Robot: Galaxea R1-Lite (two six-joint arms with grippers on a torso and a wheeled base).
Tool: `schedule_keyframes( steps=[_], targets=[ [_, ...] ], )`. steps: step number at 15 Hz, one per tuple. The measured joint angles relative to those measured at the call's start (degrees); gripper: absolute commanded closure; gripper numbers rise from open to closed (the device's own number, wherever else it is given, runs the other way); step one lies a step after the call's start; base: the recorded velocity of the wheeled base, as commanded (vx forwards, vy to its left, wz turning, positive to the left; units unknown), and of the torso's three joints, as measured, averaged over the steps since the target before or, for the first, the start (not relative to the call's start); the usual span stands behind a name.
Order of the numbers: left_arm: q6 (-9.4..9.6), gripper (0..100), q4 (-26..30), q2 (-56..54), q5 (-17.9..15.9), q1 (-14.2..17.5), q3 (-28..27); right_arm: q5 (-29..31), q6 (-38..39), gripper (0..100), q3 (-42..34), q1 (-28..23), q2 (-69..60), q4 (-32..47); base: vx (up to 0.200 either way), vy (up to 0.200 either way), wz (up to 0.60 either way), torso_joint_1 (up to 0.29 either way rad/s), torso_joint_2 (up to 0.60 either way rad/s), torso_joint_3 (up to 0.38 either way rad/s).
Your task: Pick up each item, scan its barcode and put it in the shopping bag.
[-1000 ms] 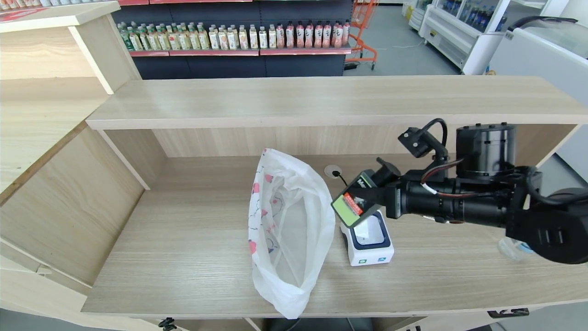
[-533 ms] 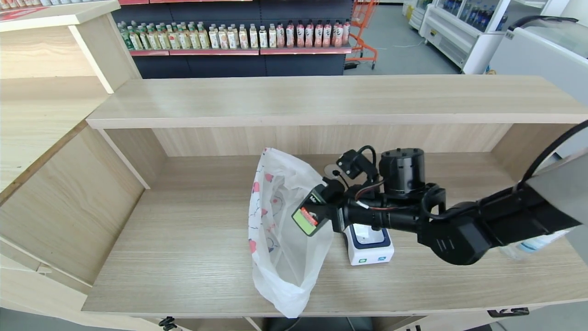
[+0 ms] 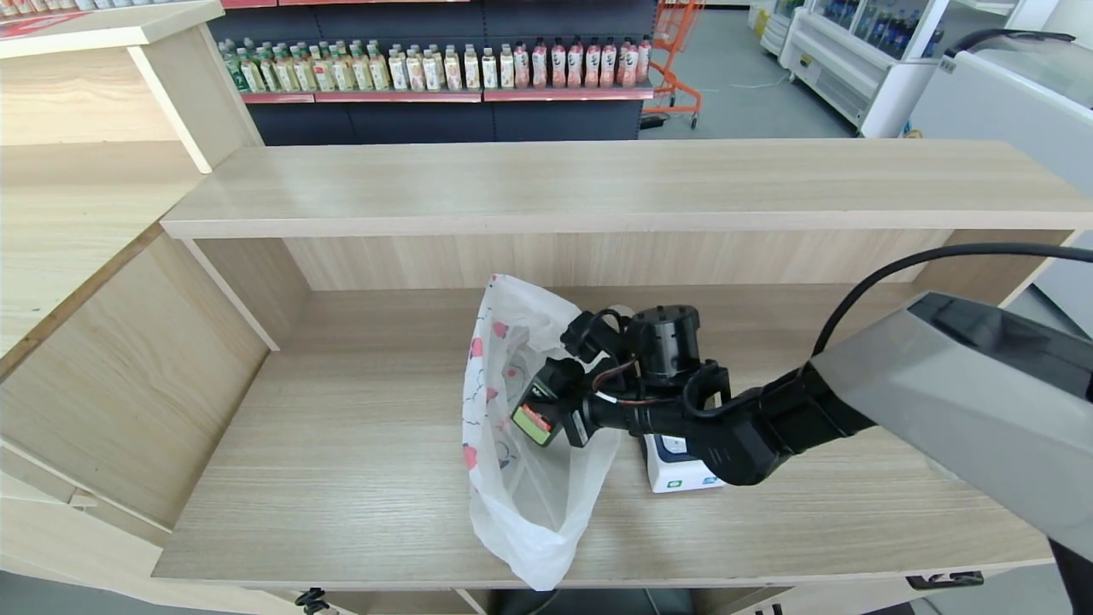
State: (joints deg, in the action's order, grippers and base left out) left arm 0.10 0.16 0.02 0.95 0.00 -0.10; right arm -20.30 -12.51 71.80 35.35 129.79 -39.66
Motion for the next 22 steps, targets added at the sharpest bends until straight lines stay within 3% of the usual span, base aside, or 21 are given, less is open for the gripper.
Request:
schedule_keyframes(
  steps=[4,5,9,14,19,22],
  targets=[
    [0.00,0,0.02,0.00,0.00,0.00,0.00,0.57,-5.91,100,4.44,-0.32,3.73,-0.06,0.000,0.000,0.00,0.000,0.00,0.000],
    [0.00,0,0.02,0.00,-0.02,0.00,0.00,0.60,-6.89,0,5.42,-0.57,4.46,-0.06,0.000,0.000,0.00,0.000,0.00,0.000],
    [0.00,0,0.02,0.00,-0.02,0.00,0.00,0.29,-6.40,0,5.56,-0.96,4.94,0.33,0.000,0.000,0.00,0.000,0.00,0.000],
    [0.00,0,0.02,0.00,0.00,0.00,0.00,0.18,9.58,0,4.05,-2.04,-2.69,3.39,0.000,0.000,0.00,0.000,0.00,0.000],
    [0.00,0,0.02,0.00,0.00,0.00,0.00,2.45,22.43,0,-4.36,-9.40,-19.19,14.70,0.000,0.000,0.00,0.000,0.00,0.000],
    [-0.02,0,0.02,0.00,0.00,0.00,0.00,7.81,25.81,0,-8.19,-17.25,-31.37,31.72,0.000,0.000,0.00,0.000,0.00,0.000]
  ],
)
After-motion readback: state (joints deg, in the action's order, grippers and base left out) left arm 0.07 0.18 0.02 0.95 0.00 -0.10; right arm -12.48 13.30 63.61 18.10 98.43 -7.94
